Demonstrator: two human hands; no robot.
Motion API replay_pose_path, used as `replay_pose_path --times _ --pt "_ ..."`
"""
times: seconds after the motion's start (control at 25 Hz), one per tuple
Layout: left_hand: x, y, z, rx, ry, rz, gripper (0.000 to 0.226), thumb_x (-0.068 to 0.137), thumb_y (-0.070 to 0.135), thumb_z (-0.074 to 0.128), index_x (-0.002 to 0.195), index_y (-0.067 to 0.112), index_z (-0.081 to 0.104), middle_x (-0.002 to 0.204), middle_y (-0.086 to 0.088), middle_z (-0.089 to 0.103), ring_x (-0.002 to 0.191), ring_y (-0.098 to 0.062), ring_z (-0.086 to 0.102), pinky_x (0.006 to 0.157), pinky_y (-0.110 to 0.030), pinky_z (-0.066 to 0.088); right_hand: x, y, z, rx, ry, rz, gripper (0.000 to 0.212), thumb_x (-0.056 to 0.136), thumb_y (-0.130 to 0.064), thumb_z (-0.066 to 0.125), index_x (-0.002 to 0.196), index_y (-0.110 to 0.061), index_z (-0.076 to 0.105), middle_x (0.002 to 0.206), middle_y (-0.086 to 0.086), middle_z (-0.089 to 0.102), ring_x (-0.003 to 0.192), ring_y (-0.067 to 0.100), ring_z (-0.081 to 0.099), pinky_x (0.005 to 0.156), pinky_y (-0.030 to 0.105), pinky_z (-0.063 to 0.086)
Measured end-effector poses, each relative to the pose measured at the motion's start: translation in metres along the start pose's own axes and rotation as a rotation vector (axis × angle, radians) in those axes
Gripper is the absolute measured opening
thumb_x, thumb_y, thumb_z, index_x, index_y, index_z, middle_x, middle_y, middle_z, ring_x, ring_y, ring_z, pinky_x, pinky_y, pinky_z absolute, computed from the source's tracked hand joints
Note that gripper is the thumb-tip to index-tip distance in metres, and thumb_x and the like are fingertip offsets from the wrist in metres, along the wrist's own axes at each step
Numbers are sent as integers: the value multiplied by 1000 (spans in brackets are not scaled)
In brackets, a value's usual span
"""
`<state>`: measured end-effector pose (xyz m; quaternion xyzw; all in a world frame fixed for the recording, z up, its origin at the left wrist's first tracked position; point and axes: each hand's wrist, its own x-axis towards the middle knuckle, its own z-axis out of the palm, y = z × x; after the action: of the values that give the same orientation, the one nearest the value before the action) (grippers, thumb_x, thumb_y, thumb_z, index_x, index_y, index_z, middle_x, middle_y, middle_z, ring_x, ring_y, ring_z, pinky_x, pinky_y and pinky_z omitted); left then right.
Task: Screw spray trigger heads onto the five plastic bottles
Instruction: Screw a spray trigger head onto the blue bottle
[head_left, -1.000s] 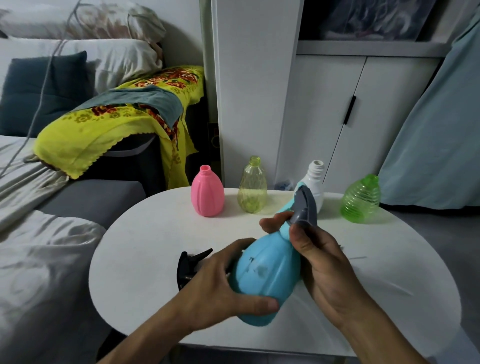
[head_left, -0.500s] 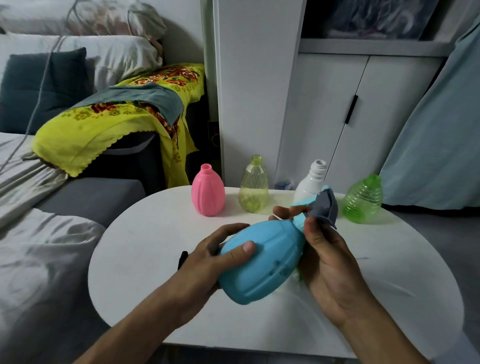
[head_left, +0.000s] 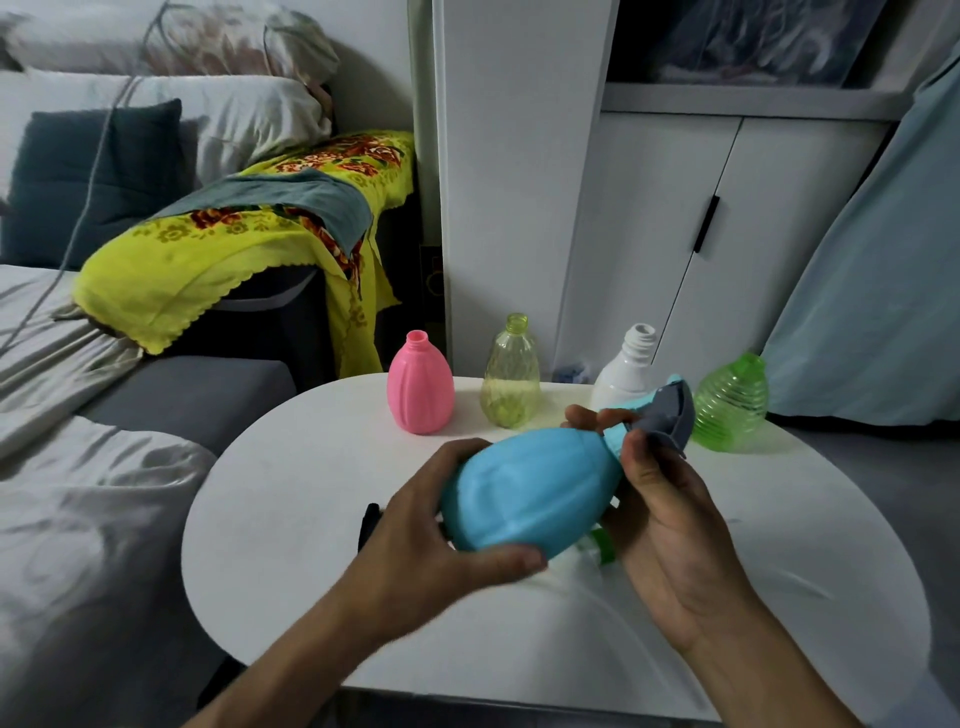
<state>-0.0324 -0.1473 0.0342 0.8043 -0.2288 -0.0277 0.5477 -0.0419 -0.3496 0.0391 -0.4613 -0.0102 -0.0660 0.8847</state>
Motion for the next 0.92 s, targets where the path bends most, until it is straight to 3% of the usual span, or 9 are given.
replay_pose_path --times 0.08,0.16,0.24,0.4,0.56,0.72,0.92 --pt "-2 -1 5 94 42 67 90 57 62 84 133 45 39 128 19 52 114 -9 58 83 -23 56 0 -2 -1 27 -13 -8 22 90 -26 55 96 -19 75 120 15 71 115 31 65 90 45 54" --pt "-1 1 0 -114 -34 0 94 55 67 81 135 52 36 128 20 53 109 -7 63 76 -25 59 0 -5 -1 85 -35 0 24 90 -24 54 97 -16 75 119 16 71 112 30 67 87 42 56" --pt "3 5 -4 -242 -71 -103 80 55 67 80 126 54 47 120 16 61 101 -6 66 68 -21 58 0 -4 -1 96 -37 -4 24 89 -23 54 96 -15 75 119 17 71 114 31 66 91 45 55" --pt "1 4 5 66 71 39 85 57 57 85 129 42 42 123 23 53 110 -4 58 78 -19 57 -1 -5 0 1 7 -17 21 88 -26 56 93 -20 75 118 14 72 115 31 64 95 49 51" --pt "5 3 -3 -193 -79 -67 76 59 57 83 126 43 51 120 13 62 108 -13 64 77 -30 60 -2 -8 1 25 -39 -11 22 89 -22 53 94 -17 74 116 15 73 112 30 66 90 42 55" --pt "3 4 0 49 89 7 83 54 64 83 126 41 48 120 18 60 109 -8 61 79 -22 58 -2 -6 0 -32 -15 -11 22 87 -26 56 100 -15 70 118 14 71 117 33 63 93 47 52" --pt "6 1 -9 -120 -63 -97 85 52 57 88 127 46 50 121 12 62 109 -15 64 78 -32 61 -4 -7 2 -37 -135 -25 36 79 -39 75 106 -16 68 121 14 69 122 33 60 100 47 49"
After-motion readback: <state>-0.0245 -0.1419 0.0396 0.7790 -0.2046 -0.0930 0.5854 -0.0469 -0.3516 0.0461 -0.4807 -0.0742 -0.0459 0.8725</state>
